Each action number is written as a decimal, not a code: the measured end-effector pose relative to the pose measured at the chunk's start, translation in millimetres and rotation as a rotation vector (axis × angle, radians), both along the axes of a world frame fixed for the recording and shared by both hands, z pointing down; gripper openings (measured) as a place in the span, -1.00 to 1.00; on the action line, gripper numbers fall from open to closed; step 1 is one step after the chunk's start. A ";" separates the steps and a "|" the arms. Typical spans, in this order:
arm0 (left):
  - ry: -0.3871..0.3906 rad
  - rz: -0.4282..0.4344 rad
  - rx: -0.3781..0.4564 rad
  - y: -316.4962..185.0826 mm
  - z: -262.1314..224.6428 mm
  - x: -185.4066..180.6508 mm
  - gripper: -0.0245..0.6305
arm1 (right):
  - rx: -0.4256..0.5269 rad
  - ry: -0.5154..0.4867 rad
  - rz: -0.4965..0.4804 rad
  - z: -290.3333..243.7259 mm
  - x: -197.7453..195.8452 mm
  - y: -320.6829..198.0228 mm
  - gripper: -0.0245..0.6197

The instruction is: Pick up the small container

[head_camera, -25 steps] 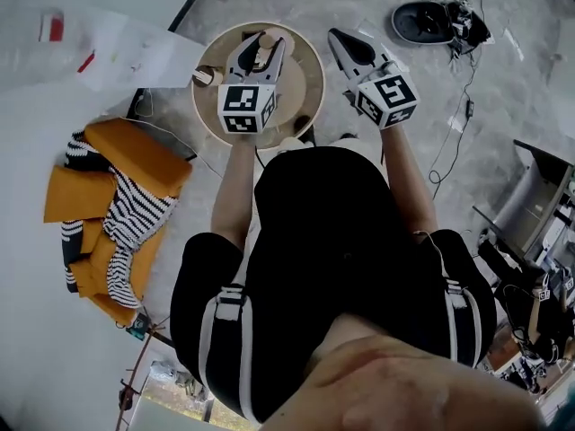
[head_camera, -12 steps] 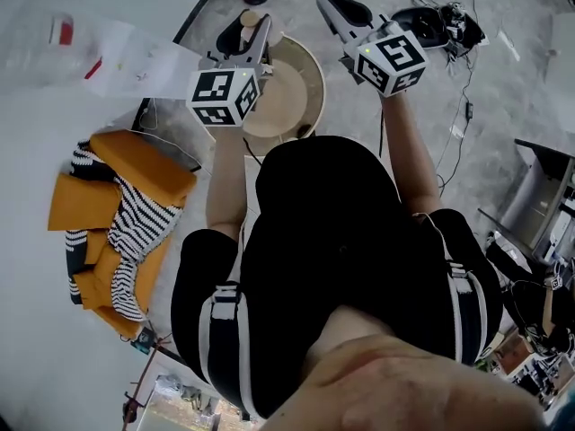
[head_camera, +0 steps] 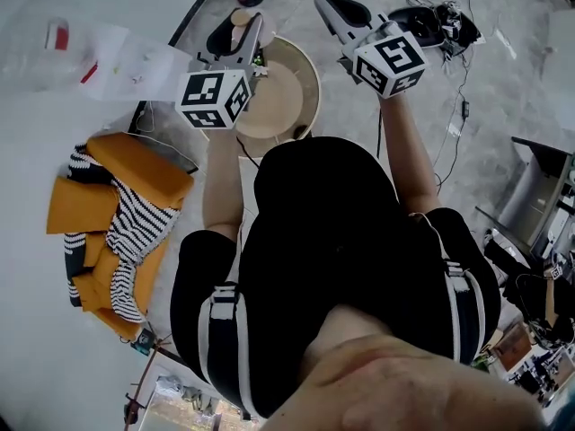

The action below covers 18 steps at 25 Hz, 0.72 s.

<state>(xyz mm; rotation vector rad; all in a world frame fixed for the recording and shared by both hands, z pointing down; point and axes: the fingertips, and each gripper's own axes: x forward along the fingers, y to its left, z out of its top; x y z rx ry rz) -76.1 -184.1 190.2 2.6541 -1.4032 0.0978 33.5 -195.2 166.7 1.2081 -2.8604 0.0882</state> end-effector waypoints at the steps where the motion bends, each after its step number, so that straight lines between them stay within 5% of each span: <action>1: 0.000 0.000 -0.001 -1.3 1.0 -0.5 -0.49 | -0.001 0.000 0.003 0.6 0.5 -0.8 -0.92; 18: 0.001 0.011 0.004 3.4 10.7 -1.7 -0.49 | 0.006 0.027 0.024 4.4 2.5 12.1 -0.92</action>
